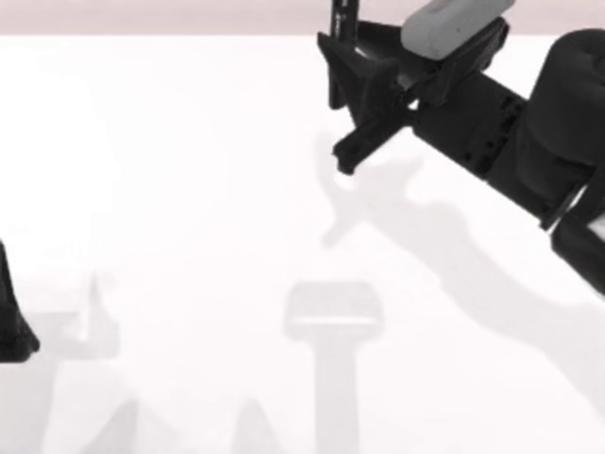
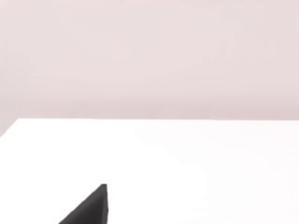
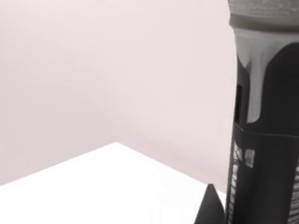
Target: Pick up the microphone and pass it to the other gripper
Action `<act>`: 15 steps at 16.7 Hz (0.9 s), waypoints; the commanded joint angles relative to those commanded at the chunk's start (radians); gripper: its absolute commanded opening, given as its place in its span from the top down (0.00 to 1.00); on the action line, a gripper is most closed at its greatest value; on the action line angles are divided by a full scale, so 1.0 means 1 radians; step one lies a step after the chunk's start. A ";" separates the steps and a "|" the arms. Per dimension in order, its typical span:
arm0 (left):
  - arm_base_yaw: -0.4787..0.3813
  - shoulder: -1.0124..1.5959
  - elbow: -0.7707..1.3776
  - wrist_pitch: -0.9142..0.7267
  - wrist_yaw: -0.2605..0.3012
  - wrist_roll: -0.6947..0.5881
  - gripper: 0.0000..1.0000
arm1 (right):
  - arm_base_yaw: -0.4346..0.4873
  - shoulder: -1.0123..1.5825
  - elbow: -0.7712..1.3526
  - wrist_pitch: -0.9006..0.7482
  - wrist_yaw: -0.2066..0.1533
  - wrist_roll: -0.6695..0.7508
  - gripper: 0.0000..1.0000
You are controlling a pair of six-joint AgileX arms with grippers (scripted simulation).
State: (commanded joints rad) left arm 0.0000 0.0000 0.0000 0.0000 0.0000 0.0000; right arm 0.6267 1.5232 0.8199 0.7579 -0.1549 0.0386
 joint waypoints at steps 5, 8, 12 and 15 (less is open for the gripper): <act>0.000 0.000 0.000 0.000 0.000 0.000 0.00 | -0.001 0.001 0.001 0.000 -0.001 0.000 1.00; 0.000 0.000 0.000 0.000 0.000 0.000 0.00 | 0.000 0.000 0.000 0.000 0.000 0.000 1.00; -0.013 0.035 0.030 0.015 0.026 0.003 0.00 | 0.000 0.000 0.000 0.000 0.000 0.000 1.00; -0.053 0.164 0.127 0.061 0.108 0.011 0.00 | 0.000 0.000 0.000 0.000 0.000 0.000 1.00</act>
State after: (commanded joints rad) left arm -0.0532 0.1637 0.1270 0.0614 0.1078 0.0113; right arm 0.6267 1.5232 0.8199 0.7579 -0.1549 0.0386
